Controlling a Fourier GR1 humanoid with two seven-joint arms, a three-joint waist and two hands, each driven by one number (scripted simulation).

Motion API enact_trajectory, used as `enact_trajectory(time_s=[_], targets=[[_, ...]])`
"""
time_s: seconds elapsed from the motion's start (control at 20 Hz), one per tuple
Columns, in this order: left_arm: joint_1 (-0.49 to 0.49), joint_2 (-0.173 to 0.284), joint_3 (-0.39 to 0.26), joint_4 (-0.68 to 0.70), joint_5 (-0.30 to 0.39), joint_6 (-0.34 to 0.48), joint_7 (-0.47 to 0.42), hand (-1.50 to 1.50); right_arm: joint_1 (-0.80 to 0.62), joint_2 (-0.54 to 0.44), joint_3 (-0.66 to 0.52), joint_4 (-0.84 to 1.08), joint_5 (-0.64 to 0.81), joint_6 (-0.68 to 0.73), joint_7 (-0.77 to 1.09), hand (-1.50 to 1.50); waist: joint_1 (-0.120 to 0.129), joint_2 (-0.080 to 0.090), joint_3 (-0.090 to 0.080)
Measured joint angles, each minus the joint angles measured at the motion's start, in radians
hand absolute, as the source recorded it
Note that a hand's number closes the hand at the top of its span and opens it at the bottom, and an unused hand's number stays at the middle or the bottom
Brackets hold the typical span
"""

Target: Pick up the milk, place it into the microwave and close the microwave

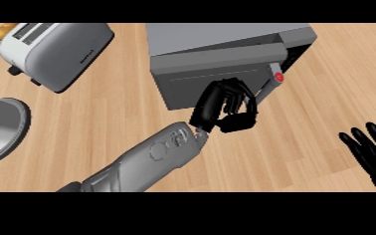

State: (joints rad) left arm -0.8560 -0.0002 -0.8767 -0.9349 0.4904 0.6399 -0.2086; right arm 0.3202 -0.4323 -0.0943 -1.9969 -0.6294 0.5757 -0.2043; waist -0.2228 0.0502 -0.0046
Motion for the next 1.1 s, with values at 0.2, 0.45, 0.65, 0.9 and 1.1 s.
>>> enact_trajectory(time_s=[0.2, 0.45, 0.65, 0.9, 1.1], targets=[[-0.042, 0.000, 0.025, 0.048, 0.067, -0.002, -0.025, 1.50, -0.004, -0.015, -0.009, -0.013, -0.026, -0.010, 0.024, -1.50, -0.010, 0.004, 0.001], [-0.047, 0.000, 0.026, 0.056, 0.137, -0.013, -0.067, 1.50, -0.020, -0.032, -0.025, -0.028, -0.058, -0.029, 0.048, -1.50, -0.012, 0.005, 0.001], [-0.046, 0.000, 0.028, 0.059, 0.185, -0.020, -0.102, 1.50, -0.029, -0.042, -0.035, -0.038, -0.081, -0.042, 0.064, -1.50, -0.016, 0.005, 0.001], [-0.042, 0.000, 0.038, 0.057, 0.243, -0.031, -0.135, 1.50, -0.039, -0.052, -0.047, -0.052, -0.114, -0.051, 0.078, -1.50, -0.022, 0.006, 0.002], [-0.037, -0.001, 0.044, 0.054, 0.283, -0.028, -0.163, 1.50, -0.038, -0.055, -0.046, -0.058, -0.135, -0.048, 0.083, -1.50, -0.027, 0.007, 0.003]])
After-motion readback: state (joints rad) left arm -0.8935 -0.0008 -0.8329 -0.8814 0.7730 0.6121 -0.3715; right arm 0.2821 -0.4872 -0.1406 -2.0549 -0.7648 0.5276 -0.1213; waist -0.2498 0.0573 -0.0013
